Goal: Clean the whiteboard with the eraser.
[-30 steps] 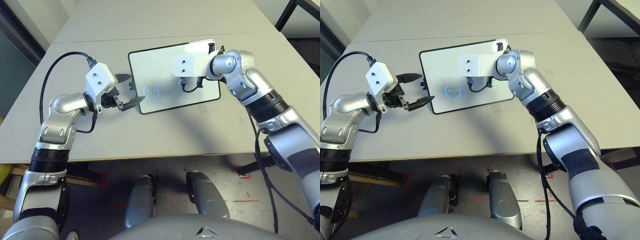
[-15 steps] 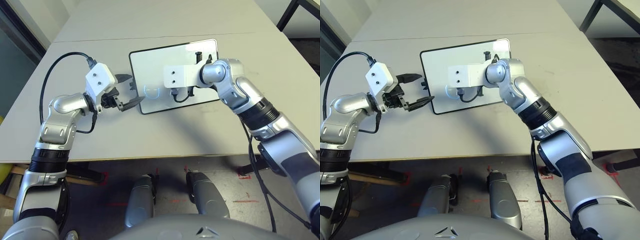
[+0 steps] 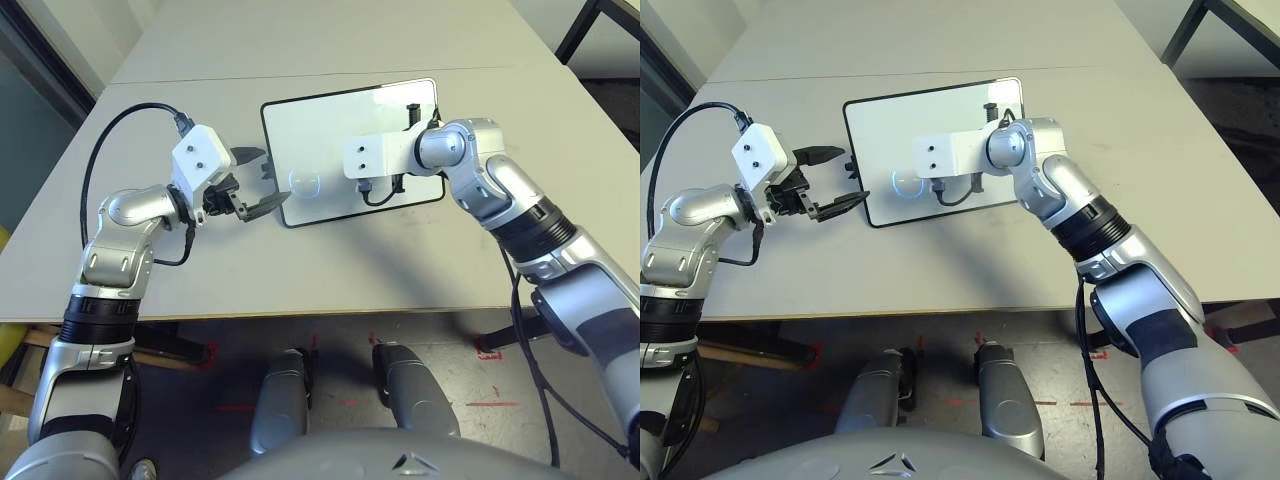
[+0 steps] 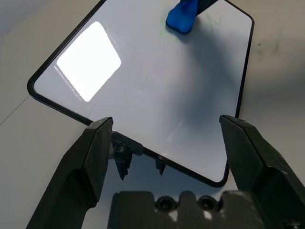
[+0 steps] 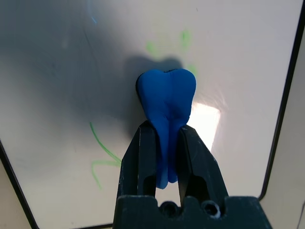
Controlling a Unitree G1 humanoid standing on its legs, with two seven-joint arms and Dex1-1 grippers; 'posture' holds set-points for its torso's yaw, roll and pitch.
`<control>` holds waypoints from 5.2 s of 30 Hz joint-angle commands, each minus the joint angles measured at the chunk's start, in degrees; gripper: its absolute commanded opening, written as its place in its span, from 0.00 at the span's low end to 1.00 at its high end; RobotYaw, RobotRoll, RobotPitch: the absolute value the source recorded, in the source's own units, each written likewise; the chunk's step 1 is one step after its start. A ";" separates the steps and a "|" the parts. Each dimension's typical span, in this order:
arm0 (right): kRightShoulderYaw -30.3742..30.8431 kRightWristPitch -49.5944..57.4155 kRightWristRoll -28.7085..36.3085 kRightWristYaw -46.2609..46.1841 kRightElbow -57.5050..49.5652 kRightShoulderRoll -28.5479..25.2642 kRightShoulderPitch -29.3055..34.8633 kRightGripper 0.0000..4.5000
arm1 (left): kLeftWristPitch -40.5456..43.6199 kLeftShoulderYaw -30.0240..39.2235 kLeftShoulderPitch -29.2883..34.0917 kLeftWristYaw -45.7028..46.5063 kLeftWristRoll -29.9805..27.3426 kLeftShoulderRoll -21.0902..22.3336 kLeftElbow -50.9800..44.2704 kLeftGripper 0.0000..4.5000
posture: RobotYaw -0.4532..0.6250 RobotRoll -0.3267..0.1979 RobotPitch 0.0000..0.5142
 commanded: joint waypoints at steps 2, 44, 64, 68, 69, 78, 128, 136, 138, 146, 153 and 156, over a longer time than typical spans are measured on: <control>-0.74 -0.09 -1.16 -1.38 3.55 -0.96 -0.86 0.09 | -0.26 -0.74 -0.29 -0.33 0.72 -0.09 0.82 1.00 | 0.24 0.62 0.27; -5.92 3.24 1.23 4.73 -10.62 -9.29 6.84 0.09 | -0.99 -2.27 -1.37 -0.75 1.14 -1.28 1.52 1.00 | 0.22 0.62 0.25; -4.41 0.11 -0.21 -2.42 -6.97 -5.86 12.10 0.09 | -1.24 -2.42 -2.49 -1.58 1.26 -0.76 2.28 1.00 | 0.22 0.62 0.26; -3.65 -0.26 -0.38 -2.40 -7.24 -3.98 12.05 0.09 | -1.06 -2.44 -2.53 -1.62 1.35 -0.79 2.26 1.00 | 0.22 0.62 0.27; -3.29 -0.25 -0.36 -2.12 -7.66 -3.35 12.08 0.09 | -0.97 -2.42 -2.48 -1.57 1.35 -0.78 2.18 1.00 | 0.23 0.62 0.27; -1.01 0.17 -0.68 -0.33 -10.67 -0.12 12.59 0.09 | -0.76 -2.11 -1.63 -1.29 1.26 -0.66 1.62 1.00 | 0.23 0.62 0.28; -0.68 2.11 -3.27 0.35 -10.74 -0.27 13.80 0.09 | -0.85 -2.68 -2.02 -0.91 1.45 -1.28 2.02 1.00 | 0.23 0.62 0.28; -2.56 2.23 -3.21 -0.21 -9.59 -4.79 14.54 0.09 | -1.15 -2.64 -1.99 -0.96 1.49 -1.40 2.28 1.00 | 0.22 0.62 0.27; -3.09 2.75 -3.09 -0.11 -9.68 -5.93 14.98 0.09 | -1.14 -2.72 -2.16 -0.95 1.48 -1.55 2.31 1.00 | 0.22 0.62 0.27; -4.56 2.86 -3.11 -0.85 -7.93 -9.67 15.93 0.09 | -1.27 -2.79 -2.39 -1.20 1.53 -1.71 2.50 1.00 | 0.21 0.62 0.27; -4.68 3.12 -2.56 -1.04 -7.55 -8.68 15.00 0.09 | -1.14 -2.82 -2.48 -1.19 1.59 -1.70 2.49 1.00 | 0.22 0.62 0.28; -4.95 3.81 -1.72 -0.18 -8.84 -7.82 14.75 0.09 | -1.12 -2.67 -2.43 -1.18 1.56 -1.60 2.54 1.00 | 0.22 0.62 0.28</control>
